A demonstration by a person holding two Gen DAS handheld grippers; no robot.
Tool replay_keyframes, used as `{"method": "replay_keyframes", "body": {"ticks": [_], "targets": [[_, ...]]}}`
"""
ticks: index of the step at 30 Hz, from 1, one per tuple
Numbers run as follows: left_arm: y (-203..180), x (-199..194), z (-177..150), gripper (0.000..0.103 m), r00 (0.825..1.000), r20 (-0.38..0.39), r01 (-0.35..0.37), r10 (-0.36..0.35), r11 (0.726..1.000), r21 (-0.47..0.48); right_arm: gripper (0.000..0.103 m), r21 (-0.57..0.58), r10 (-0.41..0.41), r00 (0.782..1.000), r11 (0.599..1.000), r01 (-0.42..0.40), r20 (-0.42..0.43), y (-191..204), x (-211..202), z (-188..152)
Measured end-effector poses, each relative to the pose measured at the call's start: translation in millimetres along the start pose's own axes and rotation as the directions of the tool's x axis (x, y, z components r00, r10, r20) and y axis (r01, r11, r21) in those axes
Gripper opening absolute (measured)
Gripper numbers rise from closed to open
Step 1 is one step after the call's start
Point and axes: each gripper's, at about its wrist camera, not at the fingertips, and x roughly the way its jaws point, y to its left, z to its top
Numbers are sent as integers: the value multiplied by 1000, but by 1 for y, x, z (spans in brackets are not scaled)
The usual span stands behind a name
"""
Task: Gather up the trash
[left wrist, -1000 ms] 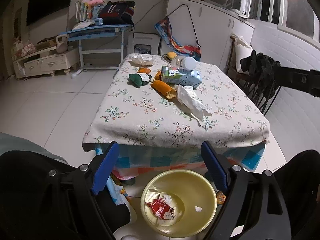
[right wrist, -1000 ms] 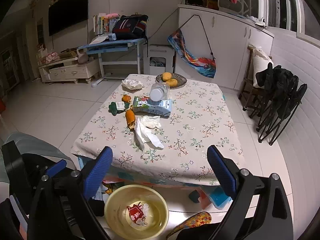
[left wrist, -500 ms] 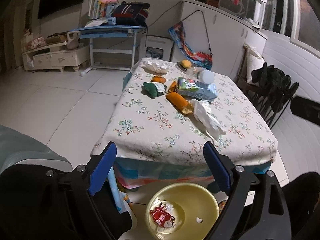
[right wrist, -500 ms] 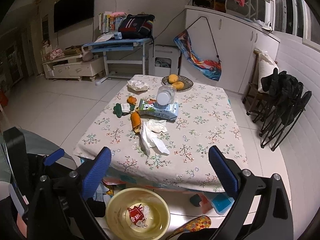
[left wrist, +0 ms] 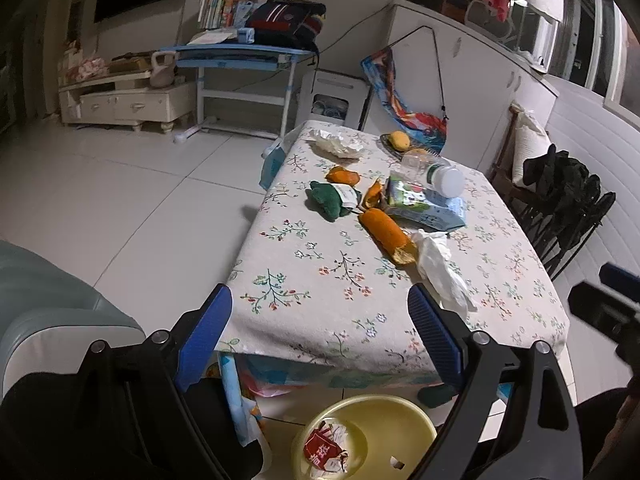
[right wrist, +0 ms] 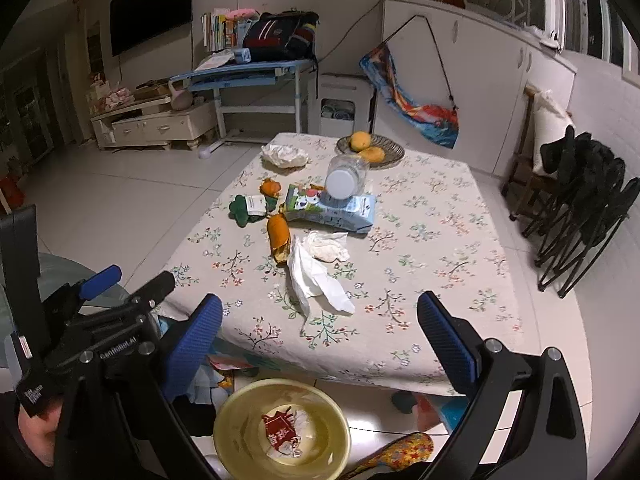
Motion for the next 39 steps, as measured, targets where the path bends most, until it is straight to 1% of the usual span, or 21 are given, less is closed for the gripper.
{"method": "replay_keyframes", "body": {"ticks": [2, 6, 13, 18, 21, 23, 25, 29, 33, 35, 36, 37, 39], "targets": [[0, 7, 4, 86, 1000, -7, -4, 4, 1000, -4, 94, 9, 26, 1000, 1000, -26, -18, -4, 10, -2], [-2, 16, 10, 86, 1000, -13, -3, 3, 1000, -9, 94, 23, 49, 998, 999, -48, -40, -9, 25, -7], [-8, 29, 20, 86, 1000, -22, 4, -5, 1000, -11, 94, 23, 70, 995, 997, -69, -64, -14, 49, -9], [-14, 39, 31, 86, 1000, -27, 9, -9, 1000, -9, 94, -9, 78, 993, 997, -80, -93, -10, 73, -4], [-17, 47, 36, 87, 999, -38, 8, -8, 1000, -3, 94, -15, 98, 990, 995, -100, -106, -8, 88, 2], [-19, 51, 38, 87, 999, -45, 8, -8, 1000, -4, 90, -16, 110, 987, 993, -113, -113, -7, 97, 5], [-21, 56, 40, 87, 999, -54, 8, -8, 1000, 0, 80, -14, 125, 984, 992, -128, -128, -7, 107, 7], [-23, 65, 42, 87, 998, -67, 10, -10, 1000, 2, 74, -13, 139, 980, 990, -142, -141, -5, 120, 8], [-26, 73, 45, 88, 997, -77, 11, -11, 1000, 0, 64, -5, 155, 974, 987, -158, -164, -6, 133, 9], [-28, 77, 47, 88, 997, -80, 12, -12, 1000, 2, 55, 9, 164, 969, 986, -165, -183, -8, 140, 8], [-29, 79, 47, 88, 997, -81, 12, -11, 1000, 3, 43, 15, 171, 966, 985, -172, -194, -10, 143, 7], [-30, 82, 48, 88, 997, -82, 11, -10, 1000, 5, 36, 20, 177, 963, 984, -177, -205, -11, 145, 5], [-31, 87, 49, 89, 996, -90, 10, -9, 1000, 4, 32, 20, 182, 962, 983, -182, -204, -13, 146, 4]]}}
